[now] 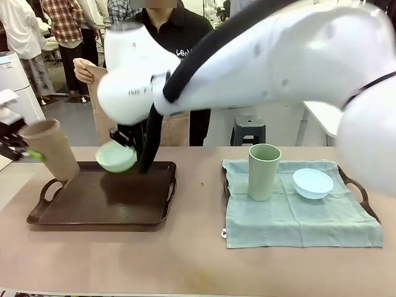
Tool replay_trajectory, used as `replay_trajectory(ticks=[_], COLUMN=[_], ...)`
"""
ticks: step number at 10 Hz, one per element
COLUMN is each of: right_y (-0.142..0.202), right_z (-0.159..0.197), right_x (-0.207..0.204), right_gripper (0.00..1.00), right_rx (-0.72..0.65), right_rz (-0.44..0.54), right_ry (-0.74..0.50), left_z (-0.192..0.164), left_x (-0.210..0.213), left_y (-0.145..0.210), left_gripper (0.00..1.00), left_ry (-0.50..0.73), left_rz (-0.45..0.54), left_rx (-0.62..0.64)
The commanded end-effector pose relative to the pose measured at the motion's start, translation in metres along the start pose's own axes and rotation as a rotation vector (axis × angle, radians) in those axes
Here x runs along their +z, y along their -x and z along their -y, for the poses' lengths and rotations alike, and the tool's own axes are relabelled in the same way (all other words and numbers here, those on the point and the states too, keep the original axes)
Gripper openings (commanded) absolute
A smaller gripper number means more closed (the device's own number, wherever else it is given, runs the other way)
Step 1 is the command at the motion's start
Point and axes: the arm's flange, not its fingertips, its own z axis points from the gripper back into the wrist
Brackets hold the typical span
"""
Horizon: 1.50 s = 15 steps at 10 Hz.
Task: Set up a tray with a mat and arrange the tableware.
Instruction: Pick up the Picnic Bowl and Reusable plastic cup from the Handle tray in front of the human's position and hold them in the air, then place the Picnic Bowl and Reusable plastic cup back onto the Handle tray in front of the human's position.
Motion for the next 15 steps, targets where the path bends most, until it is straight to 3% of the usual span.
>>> replay_trajectory(ticks=[1,3,4,5,15], right_y=[0.047,0.060,0.060,0.043,0.043], right_z=[0.017,0.026,0.030,0.008,0.008], right_x=[0.059,0.086,0.080,0.104,0.104], right_gripper=[0.00,0.00,0.00,0.00,0.00], right_rx=[0.005,-0.026,-0.046,0.017,0.017], right_rz=[0.072,0.094,0.065,0.085,0.085], right_ry=[0.009,0.038,0.053,-0.006,-0.006], left_z=[0.021,0.026,0.024,0.024,0.024], left_x=[0.022,0.026,0.026,0.026,0.026], left_y=[-0.051,-0.088,-0.069,-0.069,-0.069], left_gripper=[0.00,0.00,0.00,0.00,0.00], left_ry=[0.027,0.042,0.011,0.011,0.011], left_rz=[0.010,0.016,0.014,0.014,0.014], left_rx=[-0.106,-0.132,-0.092,-0.092,-0.092])
